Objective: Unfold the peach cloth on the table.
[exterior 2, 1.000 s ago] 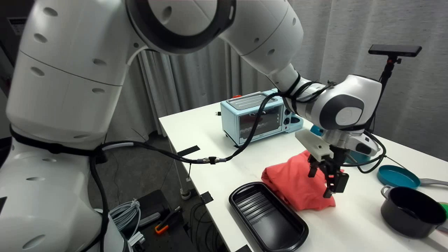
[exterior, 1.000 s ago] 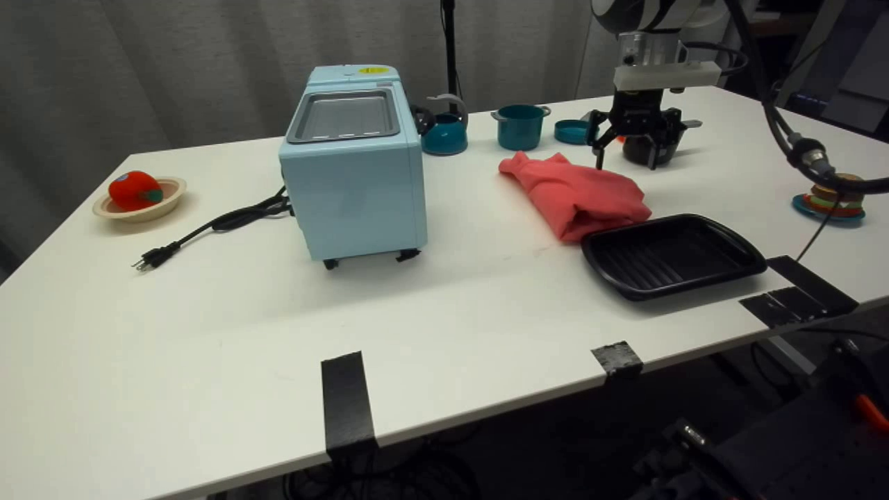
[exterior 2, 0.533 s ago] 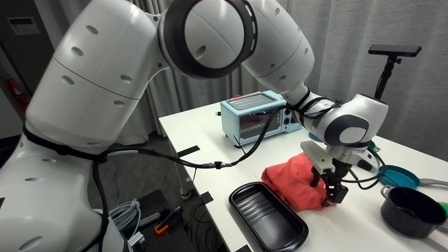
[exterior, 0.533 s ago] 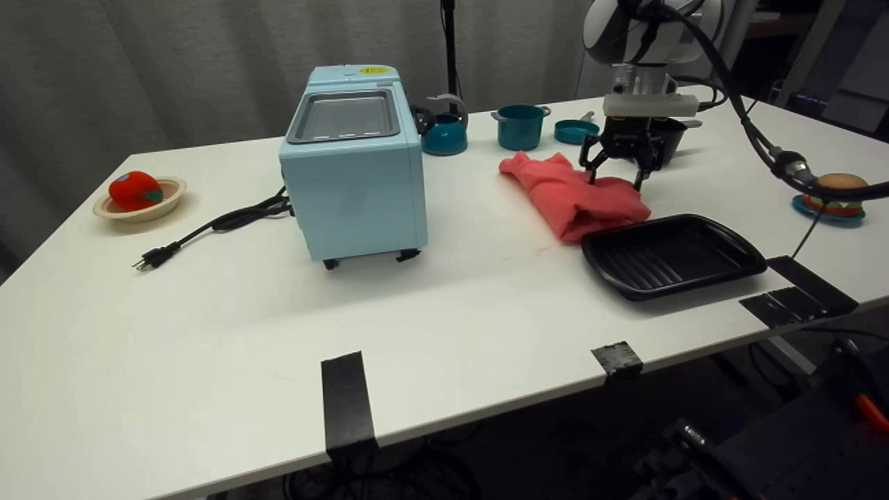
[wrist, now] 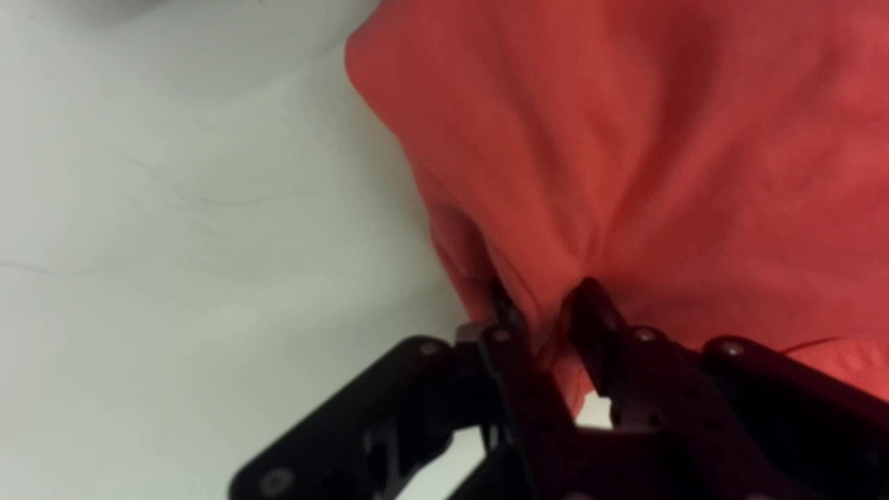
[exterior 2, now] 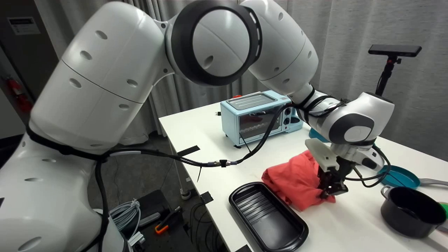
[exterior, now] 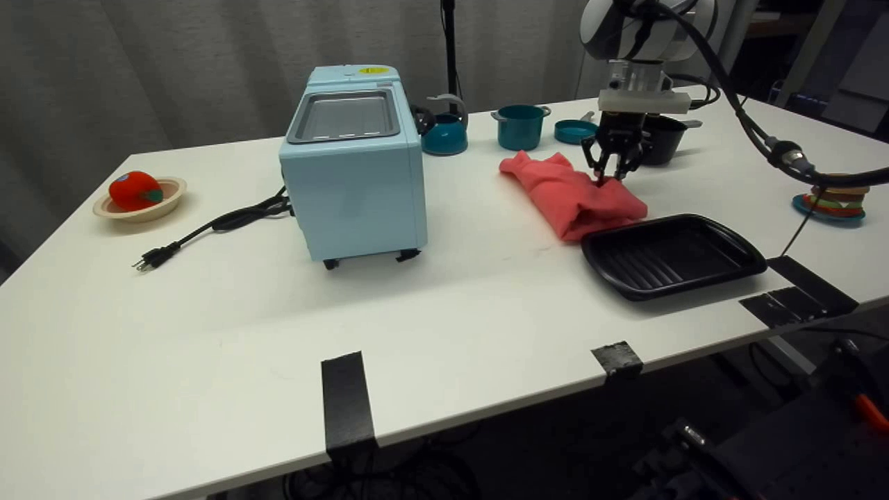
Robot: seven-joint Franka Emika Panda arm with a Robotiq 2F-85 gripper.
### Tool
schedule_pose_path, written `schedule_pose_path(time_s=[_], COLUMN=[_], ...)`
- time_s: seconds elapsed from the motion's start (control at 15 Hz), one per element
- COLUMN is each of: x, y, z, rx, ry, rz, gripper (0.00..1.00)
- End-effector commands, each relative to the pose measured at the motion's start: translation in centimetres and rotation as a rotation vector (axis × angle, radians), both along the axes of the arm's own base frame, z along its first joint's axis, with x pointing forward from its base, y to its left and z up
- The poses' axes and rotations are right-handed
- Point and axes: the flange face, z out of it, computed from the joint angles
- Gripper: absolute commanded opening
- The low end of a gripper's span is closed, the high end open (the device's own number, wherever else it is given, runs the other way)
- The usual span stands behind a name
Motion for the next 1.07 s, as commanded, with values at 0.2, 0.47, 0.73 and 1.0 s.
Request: schedule_pose_path(time_s=[0.2, 0.47, 0.73, 1.0], x=[0.7, 1.3, 2.0, 2.3], y=[-1.2, 0.8, 4.9, 9.6], z=[4.1, 8.4, 12.5, 15.8], rx=[-0.011, 0.006, 0.066, 0.162], ry=[0.000, -0.064, -0.128, -0.162], rz=[0.004, 0.031, 0.052, 0.069], gripper=[0.00, 0.01, 0.01, 0.01])
